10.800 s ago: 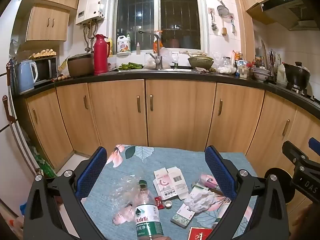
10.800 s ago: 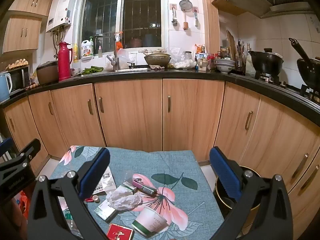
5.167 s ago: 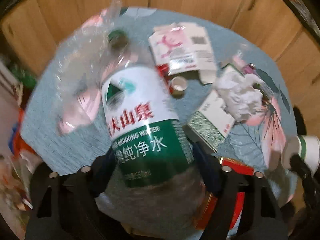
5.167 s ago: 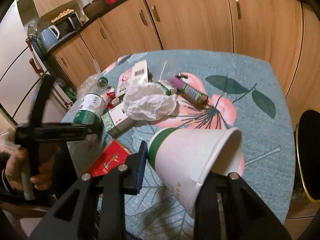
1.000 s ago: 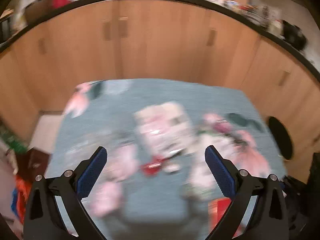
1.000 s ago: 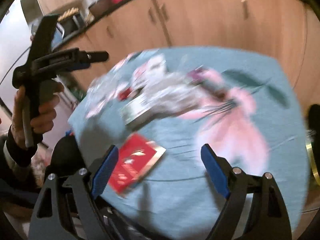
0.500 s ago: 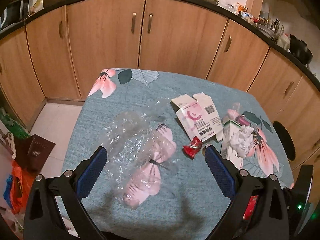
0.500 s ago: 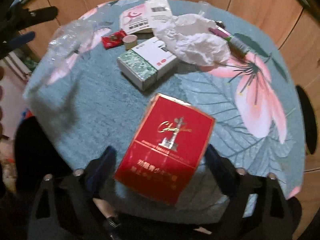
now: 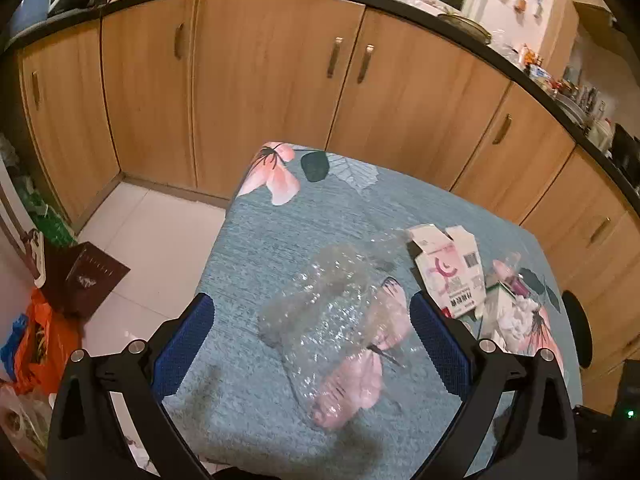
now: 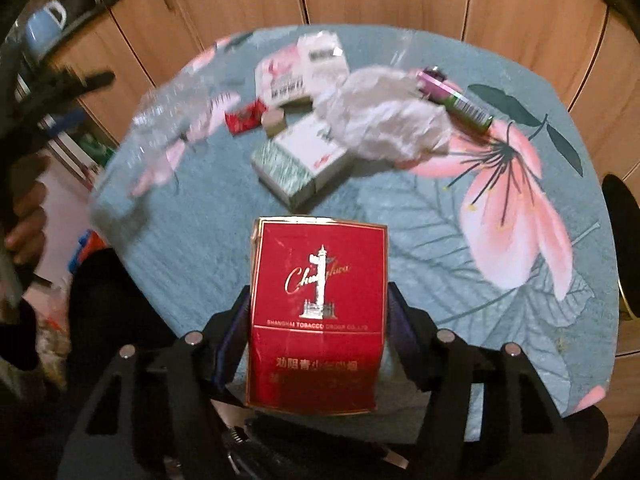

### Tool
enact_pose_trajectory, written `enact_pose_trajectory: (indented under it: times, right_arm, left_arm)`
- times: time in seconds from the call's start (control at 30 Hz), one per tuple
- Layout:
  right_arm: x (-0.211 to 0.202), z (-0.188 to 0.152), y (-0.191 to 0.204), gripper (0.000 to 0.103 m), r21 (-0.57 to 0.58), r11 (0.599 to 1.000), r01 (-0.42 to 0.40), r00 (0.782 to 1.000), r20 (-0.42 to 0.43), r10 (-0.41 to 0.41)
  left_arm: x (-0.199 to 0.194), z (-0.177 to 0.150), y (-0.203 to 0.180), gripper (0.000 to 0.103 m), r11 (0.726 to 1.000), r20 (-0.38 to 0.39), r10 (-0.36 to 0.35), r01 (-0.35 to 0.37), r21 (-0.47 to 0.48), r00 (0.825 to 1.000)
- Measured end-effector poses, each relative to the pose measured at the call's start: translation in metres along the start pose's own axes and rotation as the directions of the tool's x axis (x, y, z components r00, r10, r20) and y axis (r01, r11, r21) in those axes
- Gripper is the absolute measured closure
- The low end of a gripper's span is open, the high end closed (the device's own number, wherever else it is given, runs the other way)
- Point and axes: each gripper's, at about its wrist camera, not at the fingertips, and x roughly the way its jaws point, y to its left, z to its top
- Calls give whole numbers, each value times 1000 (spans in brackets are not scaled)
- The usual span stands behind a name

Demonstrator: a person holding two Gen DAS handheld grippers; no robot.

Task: Collect trash
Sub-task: 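Grasp the red cigarette pack with the right tool while the left tool grasps the plastic bag, then drop the red cigarette pack into the black bin with the right tool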

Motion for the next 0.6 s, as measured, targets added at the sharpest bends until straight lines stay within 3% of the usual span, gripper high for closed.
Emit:
enact_pose_trajectory:
  times: [0.1, 0.2, 0.33, 0.43, 0.5, 0.57, 0.6]
  right_arm:
    - [-7, 2, -22, 39, 40, 998, -45, 999, 16, 44]
    - [-13, -3, -41, 39, 64, 995, -75, 997, 33, 73]
    - [-20, -7, -61, 39, 100, 990, -96, 994, 52, 91]
    - [-23, -10, -78, 39, 135, 984, -117, 992, 67, 109]
    - [-22, -11, -86, 39, 154, 980, -128, 990, 73, 118]
    - [-23, -11, -91, 39, 163, 978, -133, 989, 80, 121]
    - [-23, -10, -93, 39, 164, 977, -136, 989, 84, 124]
  left_arm:
    - [12, 1, -4, 9, 999, -12, 29, -28, 31, 1000]
    - [37, -7, -16, 8, 992, -80, -15, 25, 125, 997]
    - [84, -19, -23, 9, 976, -129, 101, -72, 206, 986]
    - [104, -20, -30, 8, 974, -153, 55, -19, 225, 987]
    - [118, -20, -32, 9, 972, -160, 85, -47, 229, 983]
    - [118, -19, -40, 26, 969, -135, 111, -76, 237, 985]
    - [114, -17, -44, 65, 970, -127, 117, -86, 228, 985]
